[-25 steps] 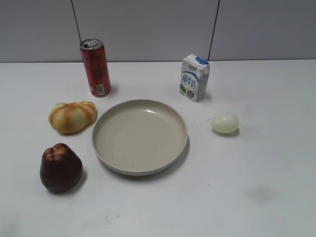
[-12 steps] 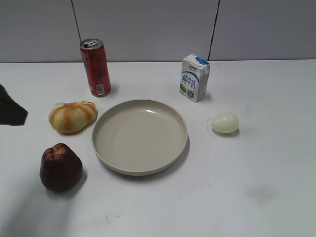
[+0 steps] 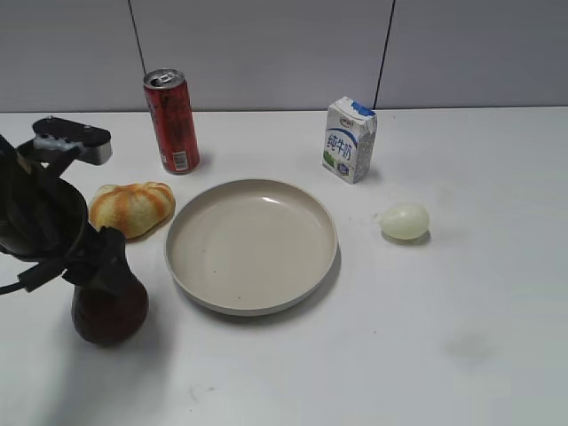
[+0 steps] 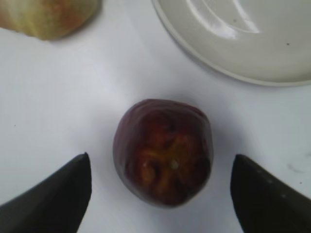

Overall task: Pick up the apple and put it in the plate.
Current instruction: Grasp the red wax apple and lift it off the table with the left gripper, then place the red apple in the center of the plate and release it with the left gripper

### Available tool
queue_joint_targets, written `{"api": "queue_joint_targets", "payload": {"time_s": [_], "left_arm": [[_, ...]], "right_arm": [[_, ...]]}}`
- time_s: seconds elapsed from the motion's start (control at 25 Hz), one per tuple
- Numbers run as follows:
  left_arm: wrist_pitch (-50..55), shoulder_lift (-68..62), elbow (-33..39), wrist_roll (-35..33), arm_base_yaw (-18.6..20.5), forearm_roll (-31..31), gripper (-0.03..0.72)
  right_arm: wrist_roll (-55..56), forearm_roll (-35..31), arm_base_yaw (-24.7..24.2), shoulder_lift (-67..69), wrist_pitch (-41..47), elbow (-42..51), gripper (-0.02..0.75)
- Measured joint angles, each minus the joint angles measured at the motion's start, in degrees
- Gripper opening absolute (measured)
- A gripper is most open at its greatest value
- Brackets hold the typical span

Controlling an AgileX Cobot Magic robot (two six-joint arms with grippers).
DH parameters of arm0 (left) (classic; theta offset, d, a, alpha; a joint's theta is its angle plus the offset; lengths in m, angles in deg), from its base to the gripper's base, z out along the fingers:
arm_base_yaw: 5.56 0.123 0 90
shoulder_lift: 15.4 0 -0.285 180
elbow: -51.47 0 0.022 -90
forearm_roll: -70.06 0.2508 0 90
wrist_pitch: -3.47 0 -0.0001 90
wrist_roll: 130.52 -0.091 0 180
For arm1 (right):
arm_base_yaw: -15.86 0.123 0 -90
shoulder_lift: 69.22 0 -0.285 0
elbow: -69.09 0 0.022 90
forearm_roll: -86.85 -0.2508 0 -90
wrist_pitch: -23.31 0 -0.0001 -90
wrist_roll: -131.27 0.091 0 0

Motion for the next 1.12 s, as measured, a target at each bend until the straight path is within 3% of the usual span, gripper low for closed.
{"api": "queue_joint_targets", "payload": {"time_s": [0.24,0.4,0.48,0.76,0.92,1.12], "left_arm": [[-1.97,-5.88,0.0,0.0,0.0,-0.47,0.685],[-1.83,-6.51,-0.12,0.0,0.0,-0.91,0.604],[-0.75,-6.51,-0.75,0.0,0.0,-0.91,0.602],[8.55,-4.35,-12.61,0.0,0.0,-3.86,0.596],[4.31,-4.59,-19.29,0.0,-0.07,-10.15,0.596],[-1.66,-8.67,-21.06,0.0,-1.83,-14.39,0.596]], "right_arm": [[0.0,0.0,0.0,0.0,0.0,0.0,0.571],[0.0,0.0,0.0,0.0,0.0,0.0,0.571],[0.0,0.0,0.0,0.0,0.0,0.0,0.571],[0.0,0.0,0.0,0.0,0.0,0.0,0.571],[0.0,0.0,0.0,0.0,0.0,0.0,0.571],[0.0,0.0,0.0,0.0,0.0,0.0,0.571]]}}
